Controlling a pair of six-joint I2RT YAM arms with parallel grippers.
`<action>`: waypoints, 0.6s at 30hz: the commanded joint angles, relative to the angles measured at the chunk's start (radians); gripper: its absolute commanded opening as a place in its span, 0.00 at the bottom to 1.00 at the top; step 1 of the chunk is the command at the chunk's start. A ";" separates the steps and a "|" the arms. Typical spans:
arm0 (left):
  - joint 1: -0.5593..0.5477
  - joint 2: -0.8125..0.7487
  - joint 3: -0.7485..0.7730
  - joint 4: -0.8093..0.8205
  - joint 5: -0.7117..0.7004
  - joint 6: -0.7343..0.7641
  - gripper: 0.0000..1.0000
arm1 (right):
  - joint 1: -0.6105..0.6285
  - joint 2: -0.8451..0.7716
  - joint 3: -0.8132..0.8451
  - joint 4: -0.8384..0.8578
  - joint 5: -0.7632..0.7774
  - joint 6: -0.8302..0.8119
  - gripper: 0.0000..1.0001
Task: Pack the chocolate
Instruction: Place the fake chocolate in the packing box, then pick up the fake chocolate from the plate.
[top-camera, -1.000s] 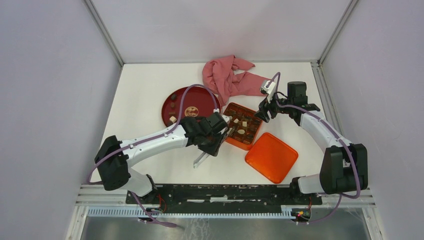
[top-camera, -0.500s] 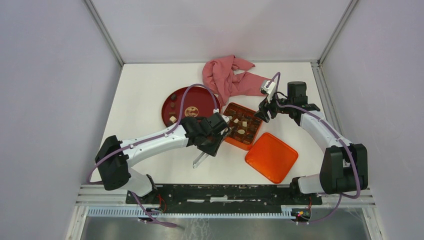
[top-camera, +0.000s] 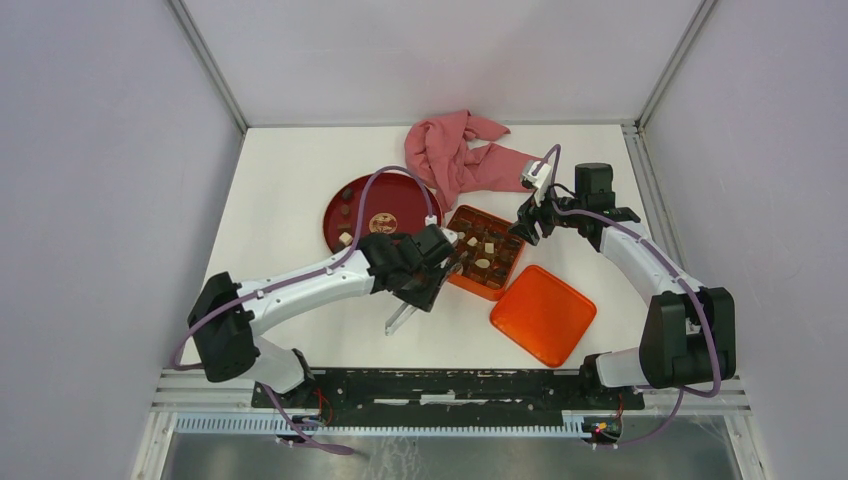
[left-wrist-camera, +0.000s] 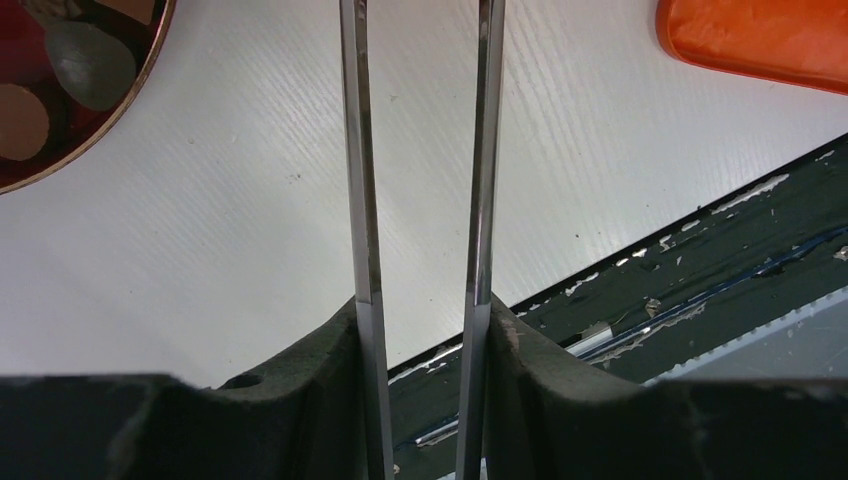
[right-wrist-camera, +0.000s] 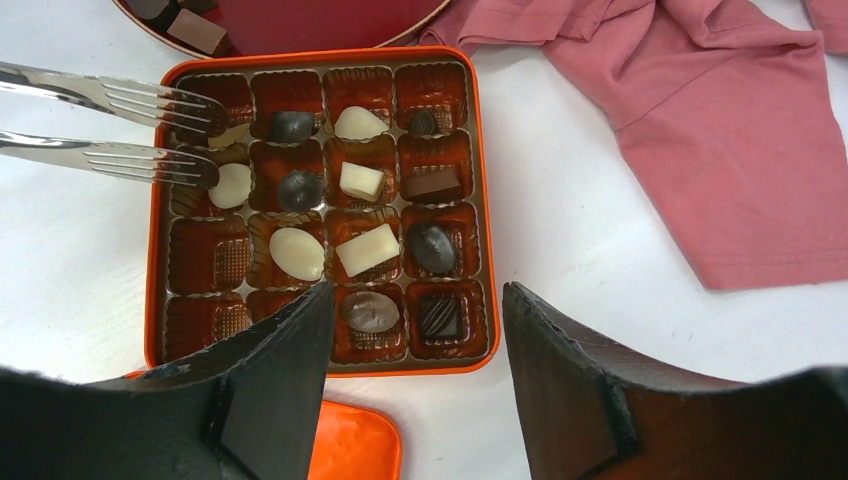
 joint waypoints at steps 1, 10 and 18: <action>-0.004 -0.097 0.050 0.058 -0.043 0.000 0.43 | 0.003 0.006 0.037 0.010 -0.012 -0.014 0.68; 0.165 -0.243 0.006 -0.011 -0.046 0.030 0.43 | 0.003 0.001 0.038 0.010 -0.014 -0.014 0.68; 0.394 -0.330 -0.113 -0.091 -0.034 0.062 0.45 | 0.003 0.002 0.037 0.011 -0.016 -0.012 0.68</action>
